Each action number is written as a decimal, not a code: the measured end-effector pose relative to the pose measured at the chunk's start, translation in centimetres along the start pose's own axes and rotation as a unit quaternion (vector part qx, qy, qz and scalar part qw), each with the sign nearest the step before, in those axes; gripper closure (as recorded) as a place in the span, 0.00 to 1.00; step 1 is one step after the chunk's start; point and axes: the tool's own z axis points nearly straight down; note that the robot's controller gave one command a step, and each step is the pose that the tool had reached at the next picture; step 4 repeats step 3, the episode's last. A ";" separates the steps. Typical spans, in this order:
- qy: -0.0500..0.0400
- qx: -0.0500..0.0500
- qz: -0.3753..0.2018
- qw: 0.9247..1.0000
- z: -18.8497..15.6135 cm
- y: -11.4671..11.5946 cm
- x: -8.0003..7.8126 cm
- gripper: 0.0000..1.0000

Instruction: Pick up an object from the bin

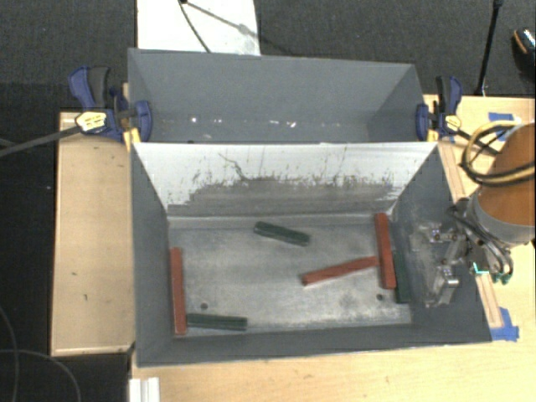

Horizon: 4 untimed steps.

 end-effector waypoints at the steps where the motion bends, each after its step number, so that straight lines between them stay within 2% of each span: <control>1: -0.001 -0.001 -0.122 0.992 9.0 6.8 -4.9 0.00; 2: -0.002 0.001 -0.122 0.992 8.7 6.5 -4.9 1.00; 3: -0.007 0.002 -0.122 0.992 -5.9 6.6 -3.9 1.00; 4: -0.007 0.002 -0.122 0.992 -5.9 6.6 -3.9 1.00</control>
Offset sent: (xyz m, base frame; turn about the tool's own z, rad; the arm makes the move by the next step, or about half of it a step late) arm 0.0489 0.0646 -0.0876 -0.2437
